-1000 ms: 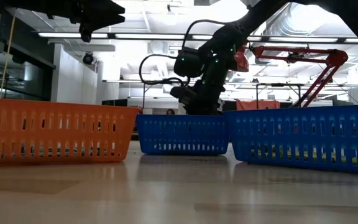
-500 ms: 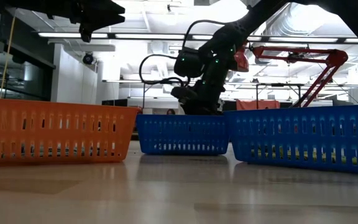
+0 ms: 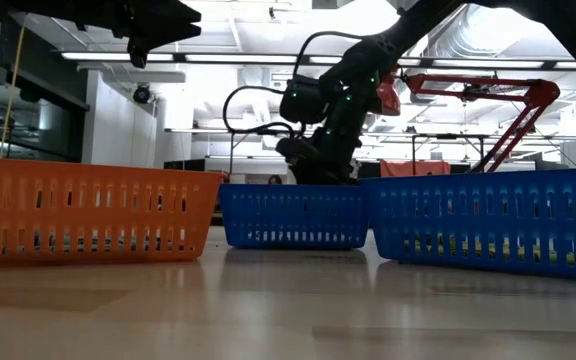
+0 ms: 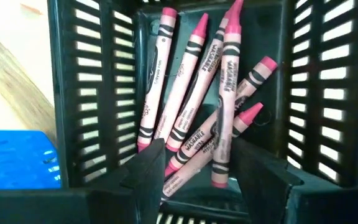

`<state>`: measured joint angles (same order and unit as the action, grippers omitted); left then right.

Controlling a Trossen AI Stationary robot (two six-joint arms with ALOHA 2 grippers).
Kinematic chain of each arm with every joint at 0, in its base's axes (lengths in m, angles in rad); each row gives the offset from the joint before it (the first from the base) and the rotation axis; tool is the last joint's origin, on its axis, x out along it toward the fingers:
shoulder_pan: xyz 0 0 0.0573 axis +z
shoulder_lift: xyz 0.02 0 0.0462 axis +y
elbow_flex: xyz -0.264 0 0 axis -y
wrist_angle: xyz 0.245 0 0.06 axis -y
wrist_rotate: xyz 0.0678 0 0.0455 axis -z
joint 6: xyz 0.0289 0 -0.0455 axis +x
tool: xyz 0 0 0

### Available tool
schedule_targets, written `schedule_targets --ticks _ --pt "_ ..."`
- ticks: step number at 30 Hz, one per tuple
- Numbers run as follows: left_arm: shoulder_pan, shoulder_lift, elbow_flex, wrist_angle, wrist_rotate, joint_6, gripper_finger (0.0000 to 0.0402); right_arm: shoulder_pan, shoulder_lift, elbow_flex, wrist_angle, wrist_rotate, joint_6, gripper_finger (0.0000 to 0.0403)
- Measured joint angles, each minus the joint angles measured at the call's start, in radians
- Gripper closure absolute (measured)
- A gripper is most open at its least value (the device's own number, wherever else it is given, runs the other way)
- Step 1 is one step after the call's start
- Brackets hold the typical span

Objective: Sort crayons
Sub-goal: Put the pink crayon into the black bin

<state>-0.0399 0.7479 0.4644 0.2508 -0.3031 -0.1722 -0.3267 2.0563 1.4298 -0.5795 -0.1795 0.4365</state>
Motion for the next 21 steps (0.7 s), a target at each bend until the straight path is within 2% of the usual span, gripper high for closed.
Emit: schedule_targets --ticks 5,12,16,21 --pt "0.0 0.0 0.0 0.0 0.0 0.0 0.0298 0.0 -0.001 0.032 -0.026 0.009 -0.059 0.0222" --pt "0.0 0.0 0.0 0.0 0.0 0.0 0.0298 0.002 -0.059 0.129 -0.152 0.074 -0.194 0.0222" --pt "0.0 0.0 0.0 0.0 0.0 0.0 0.0298 0.013 -0.16 0.122 -0.174 0.128 -0.252 0.0222" --pt "0.0 0.0 0.0 -0.006 0.0 0.0 0.0298 0.034 -0.348 0.025 -0.139 0.163 -0.287 0.0222"
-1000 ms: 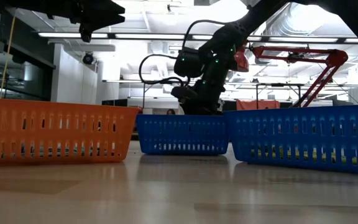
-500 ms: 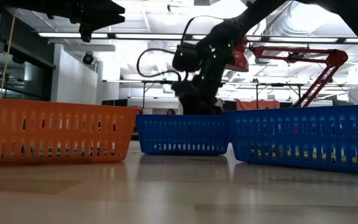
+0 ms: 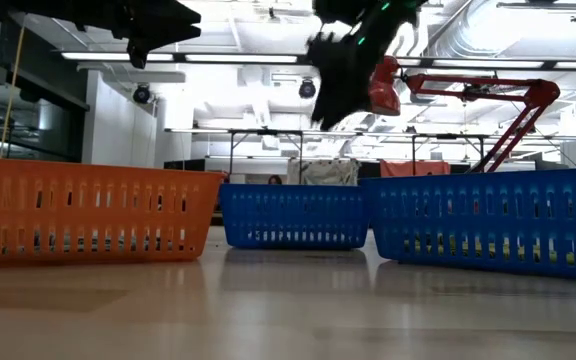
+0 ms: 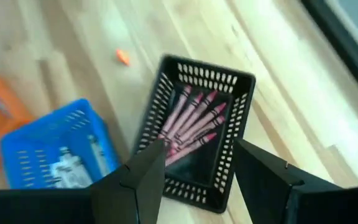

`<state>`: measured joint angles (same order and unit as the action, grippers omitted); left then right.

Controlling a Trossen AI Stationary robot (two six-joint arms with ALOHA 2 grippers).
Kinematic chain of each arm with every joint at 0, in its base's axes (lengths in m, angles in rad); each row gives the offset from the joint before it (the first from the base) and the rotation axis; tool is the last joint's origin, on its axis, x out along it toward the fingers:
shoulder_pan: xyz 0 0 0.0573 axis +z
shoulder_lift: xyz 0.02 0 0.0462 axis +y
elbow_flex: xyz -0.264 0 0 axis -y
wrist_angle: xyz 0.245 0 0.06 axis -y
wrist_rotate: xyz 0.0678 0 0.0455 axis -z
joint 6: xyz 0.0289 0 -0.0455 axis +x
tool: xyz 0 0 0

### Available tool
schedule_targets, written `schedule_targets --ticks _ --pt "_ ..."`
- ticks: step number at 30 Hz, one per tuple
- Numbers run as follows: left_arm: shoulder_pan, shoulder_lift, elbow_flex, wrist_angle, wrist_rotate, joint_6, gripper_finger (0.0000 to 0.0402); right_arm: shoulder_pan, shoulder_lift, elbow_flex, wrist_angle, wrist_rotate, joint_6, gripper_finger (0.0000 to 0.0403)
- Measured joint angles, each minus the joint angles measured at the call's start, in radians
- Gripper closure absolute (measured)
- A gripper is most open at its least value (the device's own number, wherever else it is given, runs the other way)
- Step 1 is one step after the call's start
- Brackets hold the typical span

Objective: Sort crayons
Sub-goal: Put the pink crayon into the black bin

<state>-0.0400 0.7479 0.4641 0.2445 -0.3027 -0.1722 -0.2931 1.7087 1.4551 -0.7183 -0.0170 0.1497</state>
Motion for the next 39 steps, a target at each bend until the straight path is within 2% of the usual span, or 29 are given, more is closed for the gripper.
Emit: schedule_targets --ticks 6,10,14,17,39 --pt "0.0 0.0 0.0 -0.023 0.0 0.0 0.0298 0.044 -0.267 -0.212 0.232 -0.003 0.076 0.0222" --pt "0.0 0.0 0.0 -0.023 0.0 -0.012 0.0298 0.088 -0.418 -0.37 0.485 -0.041 0.138 0.0222" --pt "0.0 0.0 0.0 -0.023 0.0 -0.017 0.0298 0.127 -0.501 -0.491 0.719 -0.035 0.156 0.0222" --pt "0.0 0.0 0.0 -0.021 0.0 -0.016 0.0298 0.138 -0.526 -0.537 0.806 -0.017 0.139 0.0222" --pt "0.0 0.0 0.0 -0.016 0.0 -0.016 0.0298 0.138 -0.526 -0.548 0.814 -0.017 0.138 0.0222"
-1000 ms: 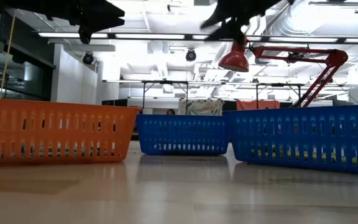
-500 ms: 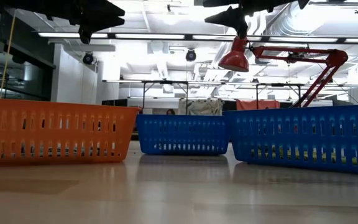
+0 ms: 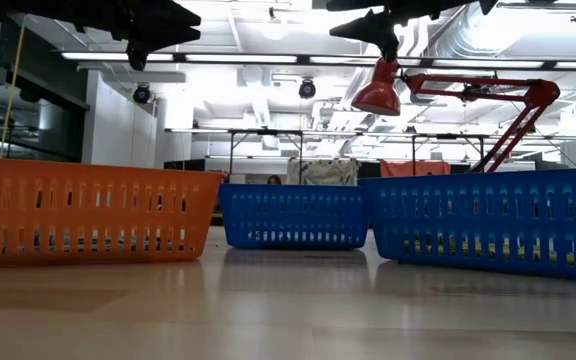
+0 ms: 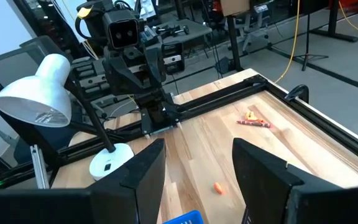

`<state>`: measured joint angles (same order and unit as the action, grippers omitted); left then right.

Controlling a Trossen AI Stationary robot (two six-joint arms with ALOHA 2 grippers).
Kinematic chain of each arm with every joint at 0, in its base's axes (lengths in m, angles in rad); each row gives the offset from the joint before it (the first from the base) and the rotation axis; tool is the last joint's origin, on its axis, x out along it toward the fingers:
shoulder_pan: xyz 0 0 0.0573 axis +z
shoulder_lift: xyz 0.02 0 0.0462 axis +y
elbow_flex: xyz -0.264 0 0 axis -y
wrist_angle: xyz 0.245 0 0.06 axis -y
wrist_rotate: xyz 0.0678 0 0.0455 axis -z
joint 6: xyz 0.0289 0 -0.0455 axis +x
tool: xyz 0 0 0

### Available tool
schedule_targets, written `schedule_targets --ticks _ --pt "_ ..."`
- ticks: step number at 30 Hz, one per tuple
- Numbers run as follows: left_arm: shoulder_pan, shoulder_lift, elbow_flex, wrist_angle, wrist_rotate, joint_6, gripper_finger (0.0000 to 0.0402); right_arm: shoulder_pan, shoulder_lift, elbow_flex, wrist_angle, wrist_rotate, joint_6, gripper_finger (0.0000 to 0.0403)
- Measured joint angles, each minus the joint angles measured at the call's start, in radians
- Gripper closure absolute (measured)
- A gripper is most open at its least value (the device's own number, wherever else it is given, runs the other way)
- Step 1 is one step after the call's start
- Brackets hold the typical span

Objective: Sort crayons
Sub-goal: Put the pink crayon into the black bin

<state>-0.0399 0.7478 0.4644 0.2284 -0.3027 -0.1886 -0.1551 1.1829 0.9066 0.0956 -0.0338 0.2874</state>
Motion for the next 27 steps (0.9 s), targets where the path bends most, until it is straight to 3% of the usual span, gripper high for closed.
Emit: schedule_targets --ticks 10,13,16,21,27 --pt "0.0 0.0 0.0 0.0 -0.008 -0.017 0.0298 0.0 0.0 0.0 0.0 0.0 0.0 0.0222" --pt "0.015 0.003 0.044 -0.062 -0.133 -0.113 0.0298 0.0 0.001 0.001 0.0 0.0 0.0 0.0222" --pt "0.078 0.028 0.157 -0.226 -0.21 -0.132 0.0298 0.0 0.001 0.001 -0.001 0.0 0.008 0.0222" --pt "0.286 0.152 0.384 -0.656 -0.219 -0.182 0.0298 0.0 0.001 0.001 -0.003 0.0 0.026 0.0222" --pt "0.593 0.398 0.533 -1.073 -0.002 -0.229 0.0298 0.0 0.001 0.001 -0.01 0.0 0.026 0.0222"
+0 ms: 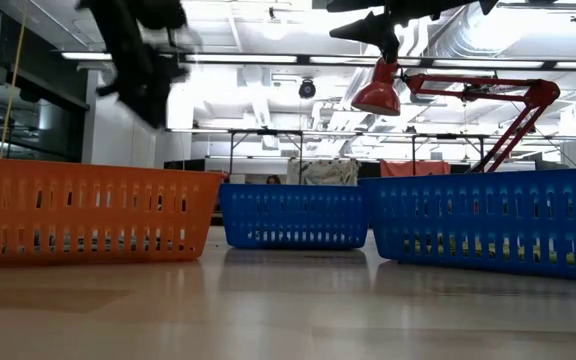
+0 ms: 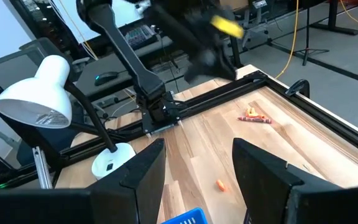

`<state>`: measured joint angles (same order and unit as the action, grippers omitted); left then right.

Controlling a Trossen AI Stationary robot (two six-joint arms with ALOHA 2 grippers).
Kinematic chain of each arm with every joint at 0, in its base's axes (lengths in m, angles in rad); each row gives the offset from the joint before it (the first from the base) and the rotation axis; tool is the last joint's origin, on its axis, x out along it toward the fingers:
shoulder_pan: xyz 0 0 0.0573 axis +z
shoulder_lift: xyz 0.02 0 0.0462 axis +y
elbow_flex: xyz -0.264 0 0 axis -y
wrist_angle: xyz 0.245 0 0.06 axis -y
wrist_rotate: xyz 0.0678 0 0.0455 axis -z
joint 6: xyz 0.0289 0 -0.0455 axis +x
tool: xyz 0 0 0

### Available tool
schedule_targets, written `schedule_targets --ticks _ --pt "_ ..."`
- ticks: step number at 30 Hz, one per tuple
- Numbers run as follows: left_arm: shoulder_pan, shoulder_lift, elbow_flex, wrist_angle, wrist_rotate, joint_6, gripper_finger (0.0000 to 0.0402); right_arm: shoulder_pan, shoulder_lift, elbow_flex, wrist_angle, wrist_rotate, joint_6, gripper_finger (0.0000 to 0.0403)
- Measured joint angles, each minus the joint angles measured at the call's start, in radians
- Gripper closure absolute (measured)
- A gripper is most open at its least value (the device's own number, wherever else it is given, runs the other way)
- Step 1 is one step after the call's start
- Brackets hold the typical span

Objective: Sort crayons
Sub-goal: Put the pink crayon into the black bin

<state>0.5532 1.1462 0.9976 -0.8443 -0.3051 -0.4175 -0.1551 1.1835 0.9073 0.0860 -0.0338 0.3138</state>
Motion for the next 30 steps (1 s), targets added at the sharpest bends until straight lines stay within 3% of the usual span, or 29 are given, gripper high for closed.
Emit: schedule_targets --ticks 3,7,13,30 --pt "0.098 0.126 0.003 -0.094 0.097 0.032 0.0298 0.0 0.0 0.0 0.0 0.0 0.0 0.0222" --pt "0.171 0.282 -0.006 -0.116 0.101 0.114 0.0298 0.0 0.0 0.0 0.0 0.0 0.0 0.0222" --pt "0.216 0.453 -0.006 -0.023 0.101 0.25 0.0298 0.0 0.0 0.0 -0.001 0.0 0.0 0.0222" --pt "0.301 0.597 -0.005 0.118 0.121 0.441 0.0298 0.0 0.0 0.0 -0.038 0.003 0.017 0.0222"
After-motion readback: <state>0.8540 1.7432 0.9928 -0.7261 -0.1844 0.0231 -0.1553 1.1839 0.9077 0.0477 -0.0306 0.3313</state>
